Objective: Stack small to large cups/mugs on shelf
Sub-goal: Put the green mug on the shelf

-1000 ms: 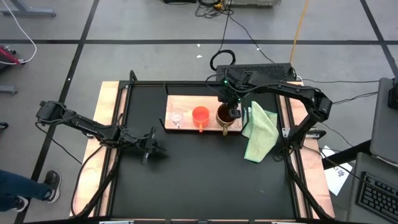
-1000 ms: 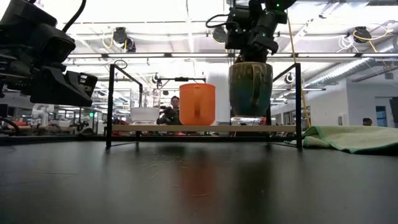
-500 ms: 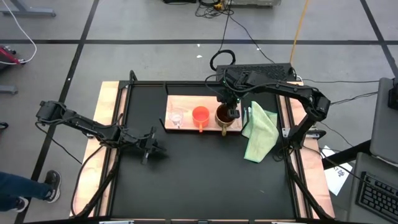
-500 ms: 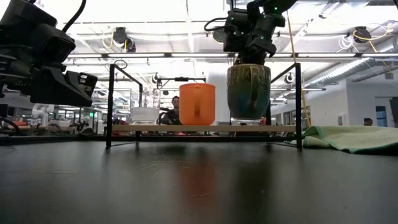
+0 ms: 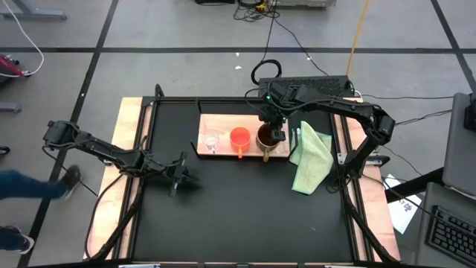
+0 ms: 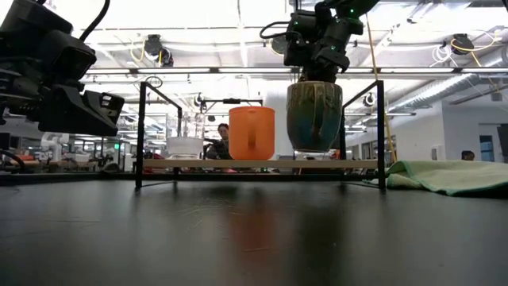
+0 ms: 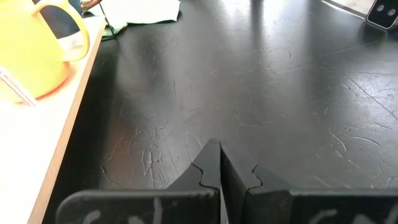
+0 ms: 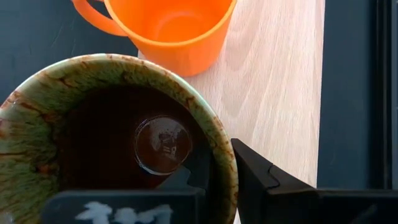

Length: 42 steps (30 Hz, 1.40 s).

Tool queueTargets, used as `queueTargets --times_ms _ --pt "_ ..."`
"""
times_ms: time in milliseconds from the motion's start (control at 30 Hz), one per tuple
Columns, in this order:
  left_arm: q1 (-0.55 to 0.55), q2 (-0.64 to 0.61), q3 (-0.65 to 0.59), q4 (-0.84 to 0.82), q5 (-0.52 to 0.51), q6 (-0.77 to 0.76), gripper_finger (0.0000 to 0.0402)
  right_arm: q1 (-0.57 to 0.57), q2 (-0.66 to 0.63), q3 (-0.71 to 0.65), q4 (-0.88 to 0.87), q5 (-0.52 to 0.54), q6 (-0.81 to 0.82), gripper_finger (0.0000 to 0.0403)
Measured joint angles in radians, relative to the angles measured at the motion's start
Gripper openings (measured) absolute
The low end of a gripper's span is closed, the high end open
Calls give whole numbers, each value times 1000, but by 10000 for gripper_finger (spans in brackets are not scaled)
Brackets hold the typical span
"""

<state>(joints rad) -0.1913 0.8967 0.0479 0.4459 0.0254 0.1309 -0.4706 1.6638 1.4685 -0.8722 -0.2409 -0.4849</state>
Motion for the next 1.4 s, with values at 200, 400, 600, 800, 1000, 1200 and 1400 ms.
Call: queueTargets --times_ms 200,400,600,800,1000,1200,1400 --pt "0 0 0 0 0 -1 1 0 0 0 2 4 0 29" --pt "0 0 0 0 0 -1 1 7 0 0 4 51 1 29" --pt "0 0 0 0 0 -1 1 8 0 0 8 60 28 29" --pt "0 0 0 -1 0 -1 1 8 22 0 1 73 69 29" --pt "0 0 0 -3 0 -1 1 8 24 -2 20 86 56 29" --pt "0 0 0 -4 0 3 1 8 24 -2 8 82 30 29" --pt "0 0 0 -4 1 5 1 7 24 -2 -4 80 2 29"
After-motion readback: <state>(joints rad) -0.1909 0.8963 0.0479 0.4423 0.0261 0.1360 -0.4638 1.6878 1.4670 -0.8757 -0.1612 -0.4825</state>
